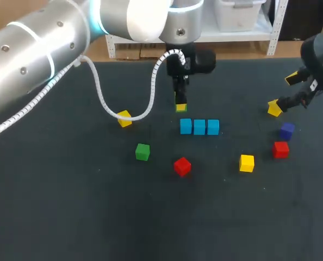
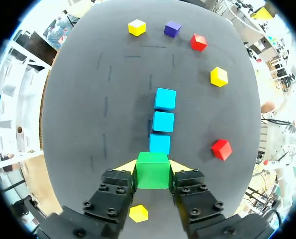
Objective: Place the blue cubes, place green cubes on the blue cubes, place the yellow cubes on the green cubes, then place the red cubes on the yellow cubes, and place purple cube on the red cubes.
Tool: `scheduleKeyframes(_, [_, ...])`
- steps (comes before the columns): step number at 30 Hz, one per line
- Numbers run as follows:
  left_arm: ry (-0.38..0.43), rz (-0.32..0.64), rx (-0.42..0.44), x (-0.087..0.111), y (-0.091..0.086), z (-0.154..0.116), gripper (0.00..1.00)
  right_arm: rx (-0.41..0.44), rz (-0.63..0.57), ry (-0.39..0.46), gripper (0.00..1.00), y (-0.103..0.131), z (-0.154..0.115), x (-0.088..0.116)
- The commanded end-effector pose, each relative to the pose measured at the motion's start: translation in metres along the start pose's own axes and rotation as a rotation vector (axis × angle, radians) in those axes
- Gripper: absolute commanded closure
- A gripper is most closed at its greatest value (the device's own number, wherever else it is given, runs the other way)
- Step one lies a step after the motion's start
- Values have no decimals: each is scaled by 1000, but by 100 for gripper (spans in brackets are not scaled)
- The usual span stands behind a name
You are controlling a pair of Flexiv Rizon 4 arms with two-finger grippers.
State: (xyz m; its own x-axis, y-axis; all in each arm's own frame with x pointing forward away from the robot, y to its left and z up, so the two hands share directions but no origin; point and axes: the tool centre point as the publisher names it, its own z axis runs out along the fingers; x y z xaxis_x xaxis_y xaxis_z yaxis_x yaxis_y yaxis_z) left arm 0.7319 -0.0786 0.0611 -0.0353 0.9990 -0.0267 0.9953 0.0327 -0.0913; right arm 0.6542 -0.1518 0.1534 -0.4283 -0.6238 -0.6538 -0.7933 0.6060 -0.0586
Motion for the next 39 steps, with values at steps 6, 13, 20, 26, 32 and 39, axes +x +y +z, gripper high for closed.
scheduleKeyframes(6, [-2,38,-27,0,-15,4,100,1,0,-2,0,0,0,1])
scheduleKeyframes(13, [6,80,-10,-8,-27,10,100,1,0,-2,0,0,0,1])
scheduleKeyframes(20, [4,110,-4,-20,-27,22,100,1,0,-2,0,0,0,1])
scheduleKeyframes(26, [18,114,1,-25,-20,32,100,1,0,-2,0,0,0,1])
scheduleKeyframes(32, [14,107,1,-26,-12,35,100,1,0,-2,0,0,0,1])
scheduleKeyframes(39, [11,92,3,-26,-9,34,100,1,0,-2,0,0,0,1])
